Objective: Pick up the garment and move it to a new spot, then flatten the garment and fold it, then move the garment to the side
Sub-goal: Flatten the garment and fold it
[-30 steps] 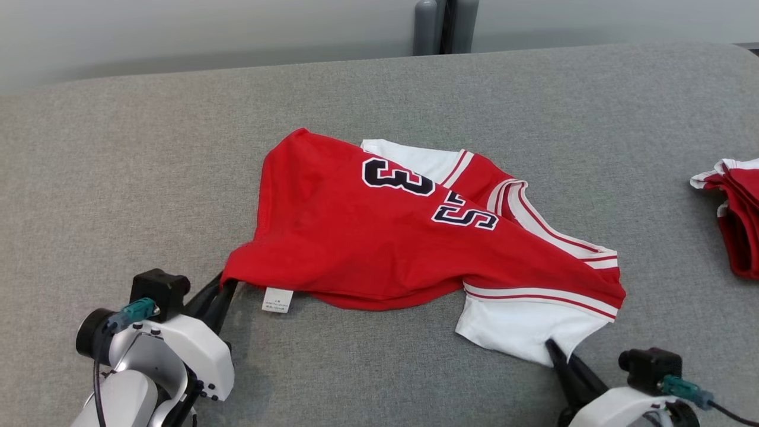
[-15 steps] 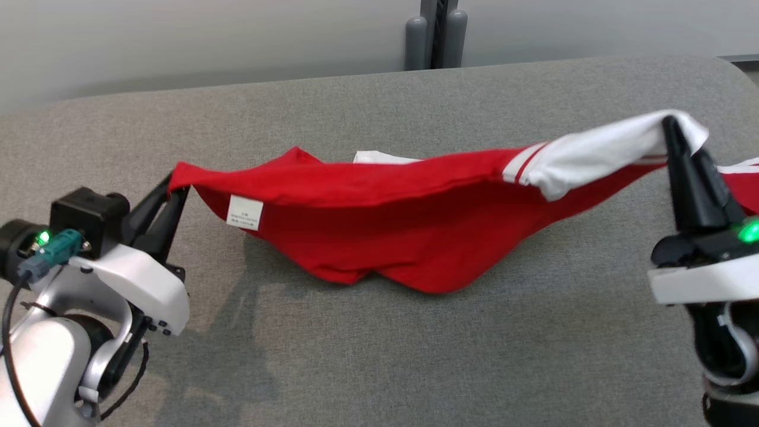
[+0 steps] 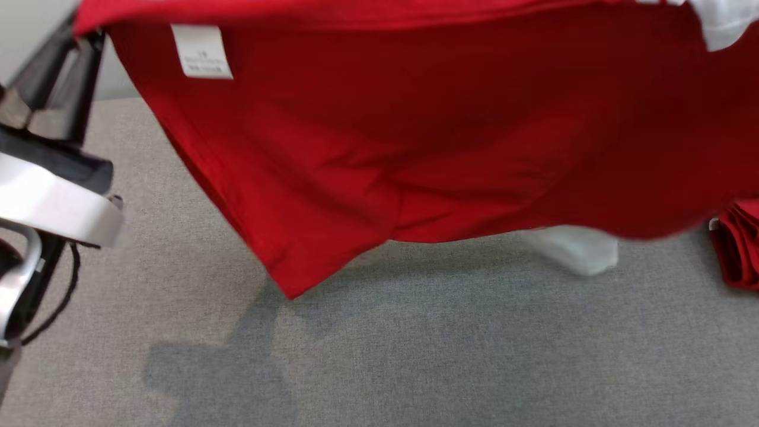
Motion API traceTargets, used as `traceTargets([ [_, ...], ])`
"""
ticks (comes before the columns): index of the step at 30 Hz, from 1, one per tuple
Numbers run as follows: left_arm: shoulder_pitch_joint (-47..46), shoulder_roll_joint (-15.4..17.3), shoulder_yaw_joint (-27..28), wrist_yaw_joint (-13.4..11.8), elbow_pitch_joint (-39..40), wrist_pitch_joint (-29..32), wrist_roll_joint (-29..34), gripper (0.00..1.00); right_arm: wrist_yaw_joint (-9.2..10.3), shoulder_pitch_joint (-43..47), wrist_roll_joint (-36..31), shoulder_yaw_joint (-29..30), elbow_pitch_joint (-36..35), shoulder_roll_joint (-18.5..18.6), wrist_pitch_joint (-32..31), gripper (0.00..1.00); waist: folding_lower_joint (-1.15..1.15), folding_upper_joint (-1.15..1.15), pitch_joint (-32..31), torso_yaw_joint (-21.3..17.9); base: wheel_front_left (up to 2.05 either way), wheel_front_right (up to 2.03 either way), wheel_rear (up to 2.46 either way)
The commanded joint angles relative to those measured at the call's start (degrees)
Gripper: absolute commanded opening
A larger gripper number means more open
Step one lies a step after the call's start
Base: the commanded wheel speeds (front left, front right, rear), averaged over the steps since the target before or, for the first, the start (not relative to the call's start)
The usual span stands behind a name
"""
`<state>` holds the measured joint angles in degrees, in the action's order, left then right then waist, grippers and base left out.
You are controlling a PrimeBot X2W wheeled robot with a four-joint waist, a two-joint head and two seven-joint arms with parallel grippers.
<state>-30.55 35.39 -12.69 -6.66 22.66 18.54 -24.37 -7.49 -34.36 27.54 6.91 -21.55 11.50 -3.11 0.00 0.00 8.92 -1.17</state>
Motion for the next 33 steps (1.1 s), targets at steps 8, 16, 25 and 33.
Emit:
traceTargets([
  [8, -6.8, -1.7, 0.9, 0.1, -3.0, -2.1, -0.8, 0.00, 0.00, -3.7, 1.4, -0.8, 3.7, -0.3, -2.0, 0.00, 0.00, 0.00, 2.9, 0.1, 0.00, 0.00, 0.00],
  [16, -21.6, -6.9, -1.2, 4.4, -22.0, -7.6, -2.6, 0.00, 0.00, -16.6, 4.5, -6.8, 21.6, 2.1, 2.4, 0.00, 0.00, 0.00, 8.0, 0.1, 0.00, 0.00, 0.00],
  [25, -42.0, -11.9, -3.4, 8.6, -51.1, -15.6, -0.8, 0.00, 0.01, -39.1, 8.9, -17.3, 46.6, 3.6, 10.6, 0.00, 0.00, 0.00, 13.8, 0.3, 0.00, 0.00, 0.00],
  [33, -51.1, -14.7, -2.7, 10.1, -66.7, -22.8, -1.5, 0.00, 0.01, -50.3, 12.3, -20.8, 62.5, 0.8, 16.4, 0.00, 0.00, 0.00, 16.5, -0.4, 0.00, 0.00, 0.00],
])
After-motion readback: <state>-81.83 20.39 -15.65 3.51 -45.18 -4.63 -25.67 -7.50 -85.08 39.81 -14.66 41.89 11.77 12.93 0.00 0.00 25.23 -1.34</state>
